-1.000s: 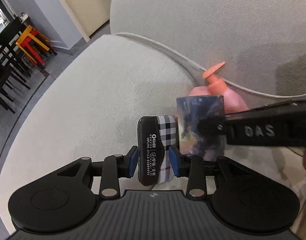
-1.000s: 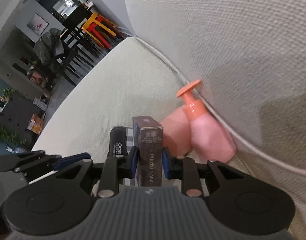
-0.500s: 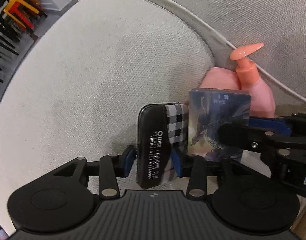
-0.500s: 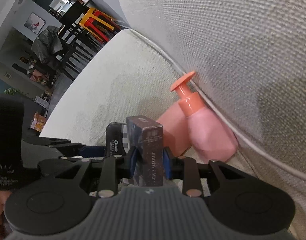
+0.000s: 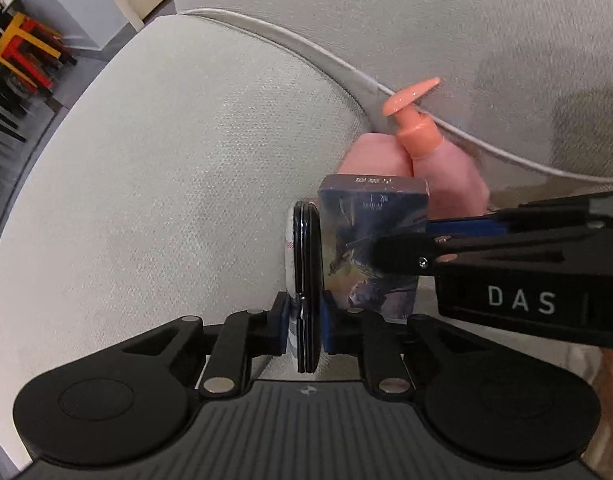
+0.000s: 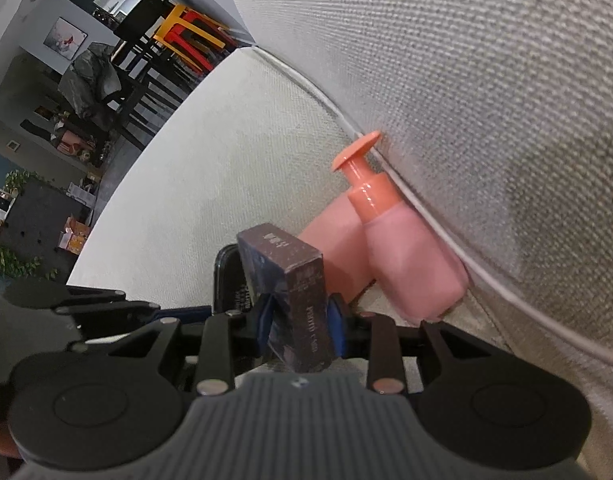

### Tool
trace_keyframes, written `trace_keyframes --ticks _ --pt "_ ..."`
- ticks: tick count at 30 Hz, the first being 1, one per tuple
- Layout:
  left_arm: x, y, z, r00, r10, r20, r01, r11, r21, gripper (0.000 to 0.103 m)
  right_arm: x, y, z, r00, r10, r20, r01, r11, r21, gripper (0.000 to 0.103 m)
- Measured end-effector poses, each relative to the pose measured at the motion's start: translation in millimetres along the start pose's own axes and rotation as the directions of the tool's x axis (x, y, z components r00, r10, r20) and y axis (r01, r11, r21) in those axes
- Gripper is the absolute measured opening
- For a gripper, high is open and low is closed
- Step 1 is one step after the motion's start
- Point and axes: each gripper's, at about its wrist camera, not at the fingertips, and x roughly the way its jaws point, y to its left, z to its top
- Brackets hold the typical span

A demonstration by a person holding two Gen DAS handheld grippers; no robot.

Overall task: Organize rigid objects
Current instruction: 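Grasp the plaid tin with the left tool while the right tool grasps the small picture box, then carry the plaid tin and picture box over the orange box with both tools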

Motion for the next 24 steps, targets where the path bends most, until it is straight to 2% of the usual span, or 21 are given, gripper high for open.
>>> trace_keyframes --ticks 8,15,20,24 --pt "16 -5 3 1.0 0.024 -0.015 -0.025 1.0 -0.011 0.021 7 -4 -1 0.999 0.01 -0.032 -0.01 1.0 0.021 0.031" --pt "10 -2 -11 0.999 0.027 0.023 -0.026 0.998 -0.065 0.02 7 2 0 1.0 0.0 -0.022 0.0 1.0 -0.01 0.031" --pt "-17 7 -28 0.996 0.039 0.079 -0.029 0.991 -0.129 0.019 3 6 -1 1.0 0.003 0.017 -0.002 0.998 -0.068 0.027" --pt "-58 11 -39 0.986 0.047 0.159 -0.019 0.985 -0.171 0.019 -9 9 1 0.996 0.043 0.072 -0.035 0.993 -0.111 0.021"
